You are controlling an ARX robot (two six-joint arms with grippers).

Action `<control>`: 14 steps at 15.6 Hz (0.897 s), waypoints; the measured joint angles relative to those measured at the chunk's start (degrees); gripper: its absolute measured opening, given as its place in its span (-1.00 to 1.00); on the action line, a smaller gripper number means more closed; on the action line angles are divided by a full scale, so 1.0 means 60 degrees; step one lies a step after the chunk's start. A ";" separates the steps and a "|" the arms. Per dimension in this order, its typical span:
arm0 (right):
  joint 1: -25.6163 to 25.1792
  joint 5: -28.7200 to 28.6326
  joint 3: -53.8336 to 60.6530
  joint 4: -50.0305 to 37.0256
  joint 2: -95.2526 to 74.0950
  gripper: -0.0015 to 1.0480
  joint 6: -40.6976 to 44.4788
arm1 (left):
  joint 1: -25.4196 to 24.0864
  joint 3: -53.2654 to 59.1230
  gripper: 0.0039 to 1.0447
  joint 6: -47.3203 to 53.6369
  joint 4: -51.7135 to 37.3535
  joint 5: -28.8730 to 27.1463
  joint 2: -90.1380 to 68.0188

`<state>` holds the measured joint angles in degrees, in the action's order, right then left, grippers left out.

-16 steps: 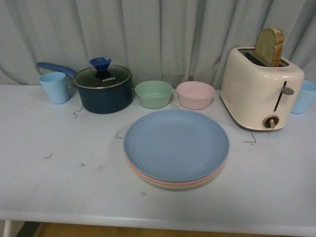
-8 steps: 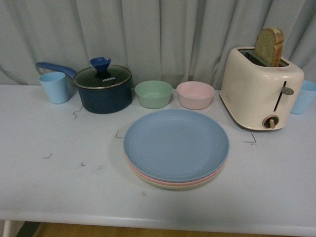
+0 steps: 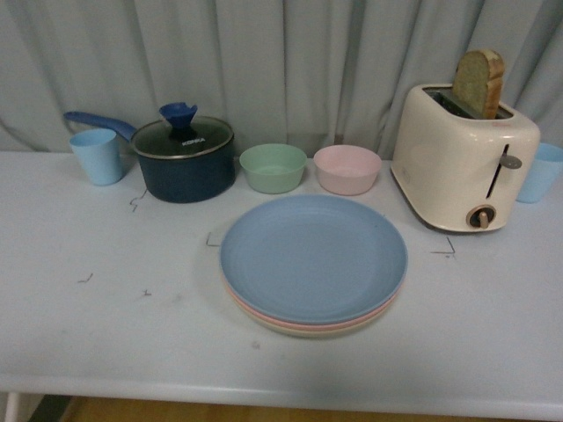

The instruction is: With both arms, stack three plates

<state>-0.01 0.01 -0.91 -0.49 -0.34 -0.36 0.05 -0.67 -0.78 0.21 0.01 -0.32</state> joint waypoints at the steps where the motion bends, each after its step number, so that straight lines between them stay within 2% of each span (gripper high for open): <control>1: 0.0000 0.0000 0.0040 0.0175 0.0000 -0.96 0.0000 | 0.0000 0.0000 0.88 0.0000 -0.0007 -0.0007 0.0000; 5: 0.0000 -0.0004 0.0040 0.0117 0.0018 -0.96 0.0000 | 0.0000 0.0000 0.88 0.0000 -0.0004 -0.0004 0.0000; 6: 0.0000 -0.0004 0.0040 0.0117 0.0018 -0.86 0.0004 | 0.0000 0.0000 0.88 0.0000 0.0000 -0.0004 0.0000; 13: 0.0000 -0.0004 0.0040 0.0117 0.0018 0.87 0.0004 | 0.0000 0.0000 0.88 0.0000 -0.0004 -0.0004 0.0000; 14: 0.0000 -0.0004 0.0040 0.0117 0.0018 0.87 0.0004 | 0.0000 0.0000 0.88 0.0000 -0.0004 -0.0004 0.0000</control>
<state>-0.01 -0.01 -0.67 0.21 -0.23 -0.34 0.05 -0.67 -0.78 0.19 -0.01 -0.32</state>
